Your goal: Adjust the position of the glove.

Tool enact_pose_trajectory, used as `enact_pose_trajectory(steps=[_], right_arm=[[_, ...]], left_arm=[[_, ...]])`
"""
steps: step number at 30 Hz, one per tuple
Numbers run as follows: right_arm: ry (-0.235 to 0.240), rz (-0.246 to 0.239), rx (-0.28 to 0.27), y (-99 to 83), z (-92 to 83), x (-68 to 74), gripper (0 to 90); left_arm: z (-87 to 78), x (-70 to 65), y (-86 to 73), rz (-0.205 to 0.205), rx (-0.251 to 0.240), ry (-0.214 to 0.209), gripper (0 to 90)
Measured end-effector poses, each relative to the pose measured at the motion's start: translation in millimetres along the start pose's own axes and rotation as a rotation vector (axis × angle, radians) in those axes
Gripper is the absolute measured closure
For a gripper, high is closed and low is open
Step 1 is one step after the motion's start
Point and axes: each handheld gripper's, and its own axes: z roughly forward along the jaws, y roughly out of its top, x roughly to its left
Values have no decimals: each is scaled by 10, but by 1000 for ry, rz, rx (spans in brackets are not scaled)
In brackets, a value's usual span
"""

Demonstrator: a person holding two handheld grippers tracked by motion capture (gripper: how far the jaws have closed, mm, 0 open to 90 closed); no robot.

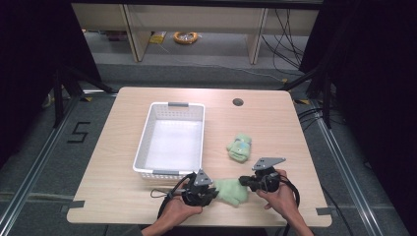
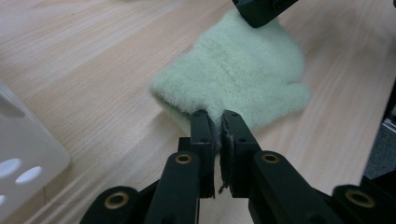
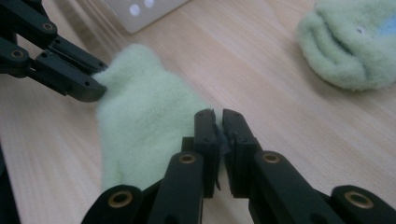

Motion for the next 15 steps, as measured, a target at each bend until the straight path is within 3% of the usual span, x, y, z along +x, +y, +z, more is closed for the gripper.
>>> enact_pose_trajectory(steps=[1,3,4,7,9,10,12,13,15], right_arm=[[5,-9,-26,-7,-14,17,853],[5,11,-8,-12,-66,51,853],[12,-3,-22,-26,-97,51,853],[10,1,-34,-87,-205,92,853],[15,4,-33,-101,-222,105,853],[15,6,-27,-115,-237,111,853],[21,17,-26,-158,-261,139,853],[21,17,-26,-158,-261,139,853],[17,28,-18,-205,-256,153,853]], left_arm=[[-37,-24,9,-1,-4,-15,840],[-57,-48,16,12,-9,-33,841],[-67,-62,17,13,-9,-36,841],[-73,-148,2,-10,-19,-70,842],[-73,-158,-4,7,-13,-77,842],[-66,-191,-19,-19,-16,-81,842],[-66,-215,-33,-12,-13,-91,842],[-75,-209,-36,20,1,-90,842],[-60,-235,-50,0,-6,-87,841]])
